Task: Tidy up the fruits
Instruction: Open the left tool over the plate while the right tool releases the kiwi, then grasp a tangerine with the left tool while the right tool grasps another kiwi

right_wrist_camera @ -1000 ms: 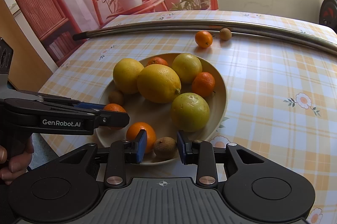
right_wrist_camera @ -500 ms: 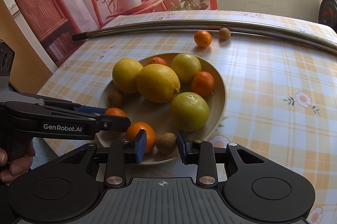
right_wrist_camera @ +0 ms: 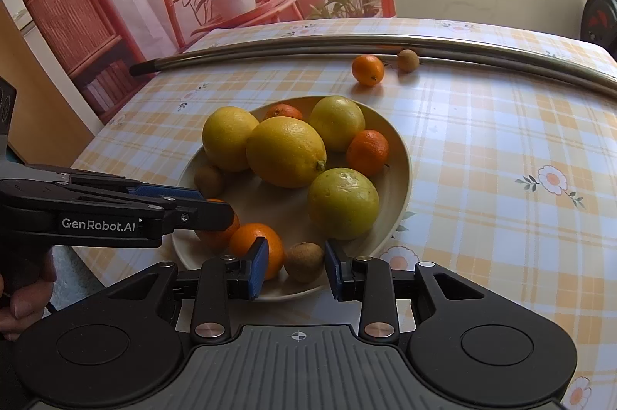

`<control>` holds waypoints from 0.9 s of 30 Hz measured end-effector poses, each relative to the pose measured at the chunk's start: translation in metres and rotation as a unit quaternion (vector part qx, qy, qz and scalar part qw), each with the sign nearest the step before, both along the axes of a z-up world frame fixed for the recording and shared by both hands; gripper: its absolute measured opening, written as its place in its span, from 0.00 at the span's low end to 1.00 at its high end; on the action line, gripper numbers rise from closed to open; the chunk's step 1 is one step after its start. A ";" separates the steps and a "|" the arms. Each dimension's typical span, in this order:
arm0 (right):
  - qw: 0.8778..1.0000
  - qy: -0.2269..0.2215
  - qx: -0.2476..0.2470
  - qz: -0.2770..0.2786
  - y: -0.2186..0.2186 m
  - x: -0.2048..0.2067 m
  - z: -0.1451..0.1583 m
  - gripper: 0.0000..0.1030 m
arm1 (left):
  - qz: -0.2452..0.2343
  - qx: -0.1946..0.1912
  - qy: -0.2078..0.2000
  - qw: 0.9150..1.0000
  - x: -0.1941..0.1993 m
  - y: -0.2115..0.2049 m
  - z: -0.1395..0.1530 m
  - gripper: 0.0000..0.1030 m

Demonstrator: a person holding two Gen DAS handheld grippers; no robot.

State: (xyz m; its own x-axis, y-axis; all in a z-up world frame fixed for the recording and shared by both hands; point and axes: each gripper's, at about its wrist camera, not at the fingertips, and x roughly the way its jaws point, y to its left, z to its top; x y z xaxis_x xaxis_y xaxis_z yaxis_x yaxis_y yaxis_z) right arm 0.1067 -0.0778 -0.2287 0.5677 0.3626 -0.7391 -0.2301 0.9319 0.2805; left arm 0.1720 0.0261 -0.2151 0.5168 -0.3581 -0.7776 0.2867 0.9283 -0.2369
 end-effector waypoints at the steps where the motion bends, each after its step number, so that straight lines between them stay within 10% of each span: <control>1: 1.000 0.000 0.000 -0.001 -0.001 0.000 0.000 0.30 | 0.002 -0.002 -0.001 1.000 0.000 0.001 0.001 0.38; 27: 0.995 -0.093 -0.010 -0.046 -0.044 0.036 0.069 0.30 | 0.027 -0.007 -0.100 0.995 0.052 0.015 0.073 0.39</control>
